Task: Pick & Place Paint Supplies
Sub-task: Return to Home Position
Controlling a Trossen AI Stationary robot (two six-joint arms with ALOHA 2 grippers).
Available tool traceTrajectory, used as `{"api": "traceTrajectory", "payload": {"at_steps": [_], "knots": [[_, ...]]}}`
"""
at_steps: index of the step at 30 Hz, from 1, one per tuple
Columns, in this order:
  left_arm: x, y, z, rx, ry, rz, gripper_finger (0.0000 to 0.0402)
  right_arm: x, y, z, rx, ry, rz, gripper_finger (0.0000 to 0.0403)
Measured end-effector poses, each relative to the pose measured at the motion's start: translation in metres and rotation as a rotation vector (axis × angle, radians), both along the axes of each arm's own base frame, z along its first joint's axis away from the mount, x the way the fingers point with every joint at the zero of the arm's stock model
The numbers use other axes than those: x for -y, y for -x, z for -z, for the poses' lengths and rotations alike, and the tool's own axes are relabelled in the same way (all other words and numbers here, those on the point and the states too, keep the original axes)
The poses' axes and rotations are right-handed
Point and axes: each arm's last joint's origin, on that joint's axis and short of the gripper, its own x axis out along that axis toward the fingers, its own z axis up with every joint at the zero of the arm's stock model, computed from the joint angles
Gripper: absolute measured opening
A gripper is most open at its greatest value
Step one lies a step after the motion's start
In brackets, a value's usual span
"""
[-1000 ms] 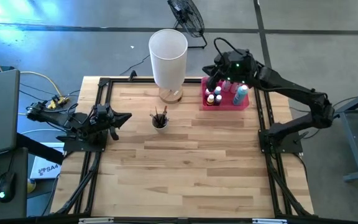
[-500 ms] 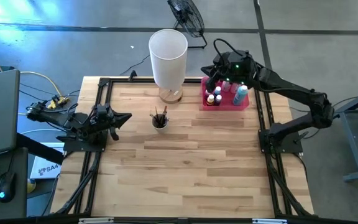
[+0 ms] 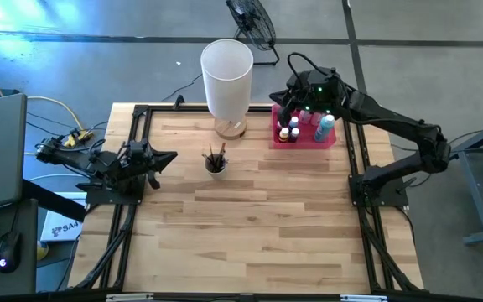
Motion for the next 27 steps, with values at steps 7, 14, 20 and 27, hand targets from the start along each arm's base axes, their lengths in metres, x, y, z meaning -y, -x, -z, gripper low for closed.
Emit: {"api": "traceTrajectory", "payload": {"at_steps": [7, 14, 20, 27], "knots": [[0.000, 0.001, -0.012, 0.076, -0.075, 0.017, 0.0000, -0.004, -0.002, 0.000, 0.025, -0.051, -0.145, 0.0003], [0.002, 0.002, -0.018, 0.131, -0.097, 0.085, 0.0000, -0.019, -0.008, 0.000, 0.032, -0.072, -0.224, 0.0002], [0.004, 0.001, -0.018, 0.138, -0.107, 0.142, 0.0000, -0.044, -0.017, 0.001, 0.032, -0.113, -0.293, 0.0002], [0.006, 0.001, -0.019, 0.164, -0.116, 0.224, 0.0000, -0.079, -0.026, 0.002, 0.021, -0.117, -0.329, 0.0002]]}}
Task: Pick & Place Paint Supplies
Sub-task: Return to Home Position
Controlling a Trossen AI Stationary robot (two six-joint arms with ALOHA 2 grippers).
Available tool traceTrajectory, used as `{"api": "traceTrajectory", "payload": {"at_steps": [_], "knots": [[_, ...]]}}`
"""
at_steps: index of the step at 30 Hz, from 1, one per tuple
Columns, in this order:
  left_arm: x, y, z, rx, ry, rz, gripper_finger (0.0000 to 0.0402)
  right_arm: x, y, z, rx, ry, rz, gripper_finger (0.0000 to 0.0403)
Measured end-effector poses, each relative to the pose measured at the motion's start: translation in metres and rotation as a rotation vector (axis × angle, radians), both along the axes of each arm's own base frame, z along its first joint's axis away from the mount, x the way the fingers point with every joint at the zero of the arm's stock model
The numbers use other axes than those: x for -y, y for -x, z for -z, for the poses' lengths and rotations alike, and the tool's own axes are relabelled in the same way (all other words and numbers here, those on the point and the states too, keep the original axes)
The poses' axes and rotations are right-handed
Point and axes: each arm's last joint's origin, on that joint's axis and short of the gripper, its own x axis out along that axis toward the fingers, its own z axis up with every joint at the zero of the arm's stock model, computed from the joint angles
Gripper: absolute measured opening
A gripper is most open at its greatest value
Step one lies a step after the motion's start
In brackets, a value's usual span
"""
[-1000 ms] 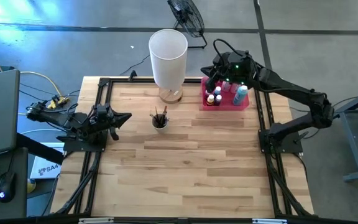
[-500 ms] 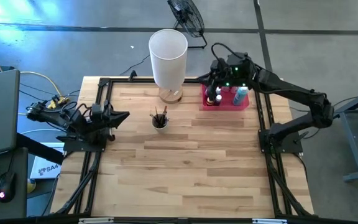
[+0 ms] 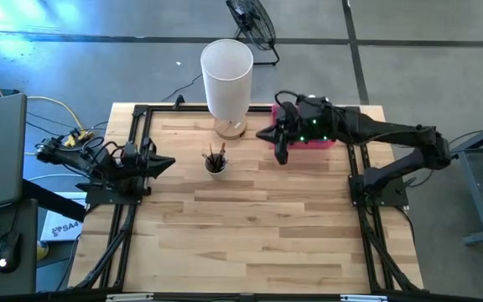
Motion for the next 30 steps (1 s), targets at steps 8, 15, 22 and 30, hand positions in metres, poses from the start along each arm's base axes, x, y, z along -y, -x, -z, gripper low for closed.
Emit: {"api": "traceTrajectory", "payload": {"at_steps": [8, 15, 22, 30], "knots": [[0.002, 0.000, -0.001, 0.010, -0.014, 0.054, 0.0000, -0.037, -0.004, 0.001, -0.004, 0.019, -0.021, 0.0002], [0.002, 0.000, -0.001, 0.009, -0.030, 0.067, 0.0000, -0.064, -0.008, -0.002, 0.036, 0.050, -0.038, 0.0002], [0.002, 0.000, -0.001, 0.008, -0.055, 0.076, 0.0000, -0.074, -0.012, -0.001, 0.050, 0.069, -0.065, 0.0002], [0.003, 0.000, 0.000, 0.004, -0.061, 0.093, 0.0000, -0.072, 0.003, 0.022, 0.062, 0.070, -0.063, 0.0002]]}}
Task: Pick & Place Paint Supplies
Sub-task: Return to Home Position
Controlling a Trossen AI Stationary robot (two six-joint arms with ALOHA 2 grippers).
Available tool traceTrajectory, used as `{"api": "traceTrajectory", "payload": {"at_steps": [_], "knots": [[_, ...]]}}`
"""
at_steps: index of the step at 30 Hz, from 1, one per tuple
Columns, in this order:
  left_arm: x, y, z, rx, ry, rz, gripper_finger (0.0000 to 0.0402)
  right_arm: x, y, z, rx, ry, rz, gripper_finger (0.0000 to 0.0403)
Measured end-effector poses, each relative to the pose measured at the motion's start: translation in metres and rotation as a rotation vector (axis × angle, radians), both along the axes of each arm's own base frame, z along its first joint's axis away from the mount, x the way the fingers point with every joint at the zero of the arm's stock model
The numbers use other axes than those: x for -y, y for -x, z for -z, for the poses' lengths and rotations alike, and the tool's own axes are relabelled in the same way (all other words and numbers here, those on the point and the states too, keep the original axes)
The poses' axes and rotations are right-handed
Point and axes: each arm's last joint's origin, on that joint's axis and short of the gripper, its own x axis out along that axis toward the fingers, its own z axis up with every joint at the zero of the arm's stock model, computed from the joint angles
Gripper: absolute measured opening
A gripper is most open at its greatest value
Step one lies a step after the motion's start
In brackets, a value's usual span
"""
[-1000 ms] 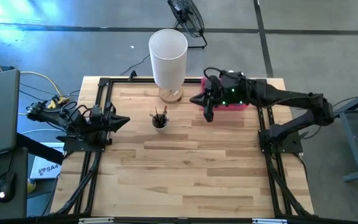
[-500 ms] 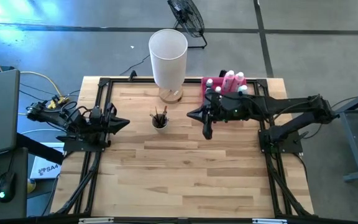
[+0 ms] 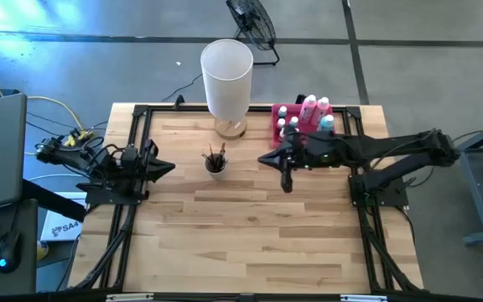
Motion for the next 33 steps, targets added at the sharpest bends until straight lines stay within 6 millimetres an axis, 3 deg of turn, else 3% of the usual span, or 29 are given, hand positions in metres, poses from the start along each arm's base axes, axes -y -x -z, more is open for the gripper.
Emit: {"api": "traceTrajectory", "payload": {"at_steps": [16, 33], "knots": [[-0.002, 0.000, 0.002, -0.031, -0.083, -0.090, 0.0000, 0.019, 0.114, 0.017, 0.271, 0.035, 0.086, 0.0002], [-0.002, 0.000, 0.002, -0.032, -0.080, -0.101, 0.0000, 0.026, 0.198, 0.053, 0.464, 0.030, 0.177, 0.0003]]}}
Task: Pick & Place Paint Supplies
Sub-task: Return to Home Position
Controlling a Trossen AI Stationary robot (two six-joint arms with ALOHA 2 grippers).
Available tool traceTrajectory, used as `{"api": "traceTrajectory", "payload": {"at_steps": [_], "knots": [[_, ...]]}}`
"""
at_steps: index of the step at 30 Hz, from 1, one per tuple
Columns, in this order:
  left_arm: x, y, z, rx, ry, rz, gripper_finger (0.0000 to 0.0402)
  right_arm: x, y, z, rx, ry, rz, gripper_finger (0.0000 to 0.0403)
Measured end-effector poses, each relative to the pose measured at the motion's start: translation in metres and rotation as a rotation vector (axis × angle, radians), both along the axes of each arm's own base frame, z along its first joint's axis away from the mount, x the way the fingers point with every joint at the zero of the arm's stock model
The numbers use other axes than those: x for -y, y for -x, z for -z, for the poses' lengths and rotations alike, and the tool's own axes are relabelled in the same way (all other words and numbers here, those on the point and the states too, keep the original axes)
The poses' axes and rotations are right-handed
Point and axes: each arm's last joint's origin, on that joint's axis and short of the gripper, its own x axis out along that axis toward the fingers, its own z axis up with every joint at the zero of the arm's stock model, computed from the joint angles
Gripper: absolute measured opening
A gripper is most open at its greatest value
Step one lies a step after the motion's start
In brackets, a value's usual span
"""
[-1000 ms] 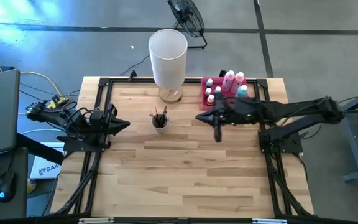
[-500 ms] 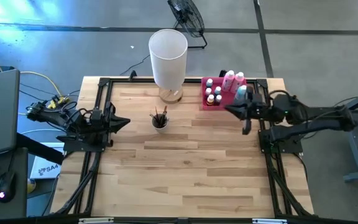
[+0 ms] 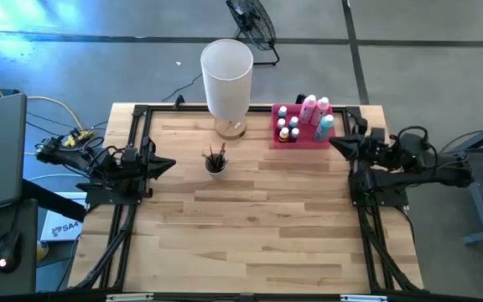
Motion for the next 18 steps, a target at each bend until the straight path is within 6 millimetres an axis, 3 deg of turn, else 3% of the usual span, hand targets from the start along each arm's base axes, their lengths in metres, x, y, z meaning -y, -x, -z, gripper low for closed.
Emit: {"api": "traceTrajectory", "payload": {"at_steps": [18], "knots": [[0.000, 0.000, 0.000, 0.000, 0.001, -0.001, 0.0000, 0.005, 0.051, 0.024, -0.002, -0.037, 0.149, 0.0002]]}}
